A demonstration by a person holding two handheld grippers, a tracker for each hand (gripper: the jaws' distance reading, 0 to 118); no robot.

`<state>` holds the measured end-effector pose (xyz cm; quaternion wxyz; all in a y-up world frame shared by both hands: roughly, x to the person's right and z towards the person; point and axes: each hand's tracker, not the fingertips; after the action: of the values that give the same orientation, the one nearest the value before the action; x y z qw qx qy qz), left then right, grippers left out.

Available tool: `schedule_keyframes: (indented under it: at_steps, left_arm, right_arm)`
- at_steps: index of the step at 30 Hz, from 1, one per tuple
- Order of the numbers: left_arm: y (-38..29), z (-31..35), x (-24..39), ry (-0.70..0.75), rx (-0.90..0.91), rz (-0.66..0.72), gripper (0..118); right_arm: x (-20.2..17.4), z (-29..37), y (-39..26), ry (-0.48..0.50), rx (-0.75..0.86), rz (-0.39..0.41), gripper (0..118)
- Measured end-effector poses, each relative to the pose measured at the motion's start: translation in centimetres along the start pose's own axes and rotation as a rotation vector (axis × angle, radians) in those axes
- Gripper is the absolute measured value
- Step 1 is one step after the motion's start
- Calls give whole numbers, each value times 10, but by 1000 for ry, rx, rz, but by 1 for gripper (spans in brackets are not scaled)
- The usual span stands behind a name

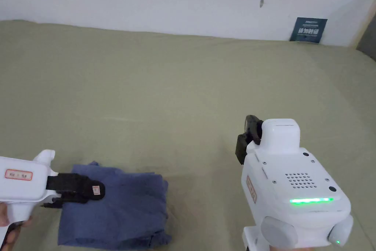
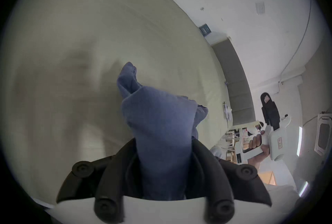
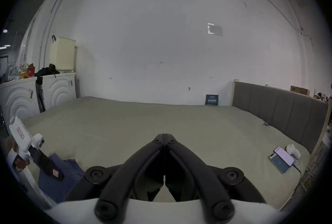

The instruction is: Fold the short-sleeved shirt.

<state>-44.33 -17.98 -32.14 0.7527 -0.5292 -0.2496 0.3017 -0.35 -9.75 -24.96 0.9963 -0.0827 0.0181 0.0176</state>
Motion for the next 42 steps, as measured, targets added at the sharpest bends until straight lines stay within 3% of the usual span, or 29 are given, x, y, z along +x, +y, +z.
schedule_keyframes:
  at_steps: [11,18,23,28,29,31,32,35,39,40,41,42]
  left_arm:
    - [49,144,-111,171,86,84,30]
    - [89,192,-159,269,80,82,29]
    - [113,196,-171,324,50,51,29]
    - [124,192,-173,360,21,27,30]
    - [125,191,-171,371,15,16,34]
    - [126,192,-168,454,53,-25,100]
    - [127,193,-164,521,92,-43,118]
    - [118,202,-129,494,213,-38,112]
    - [98,195,-54,436,382,-141,108]
    - [92,187,-32,394,411,-145,97]
    - [84,175,-8,341,445,-171,76]
    - [77,164,8,287,440,-191,22]
  right_arm:
    - [-144,-56,-14,211,-36,26,0]
    - [-226,-95,-27,294,-62,6,0]
    - [-253,-108,-32,323,-65,6,0]
    - [-248,-108,-40,336,-84,8,0]
    - [-244,-107,-41,336,-90,12,0]
    - [-237,-107,-42,331,-92,14,0]
    - [-233,-107,-41,325,-95,11,0]
    - [-218,-103,-35,317,-94,-8,0]
    - [-182,-92,-17,307,-75,-51,0]
    - [-170,-87,-11,292,-73,-60,0]
    - [-156,-82,-4,290,-69,-66,0]
    - [-141,-76,2,278,-58,-69,0]
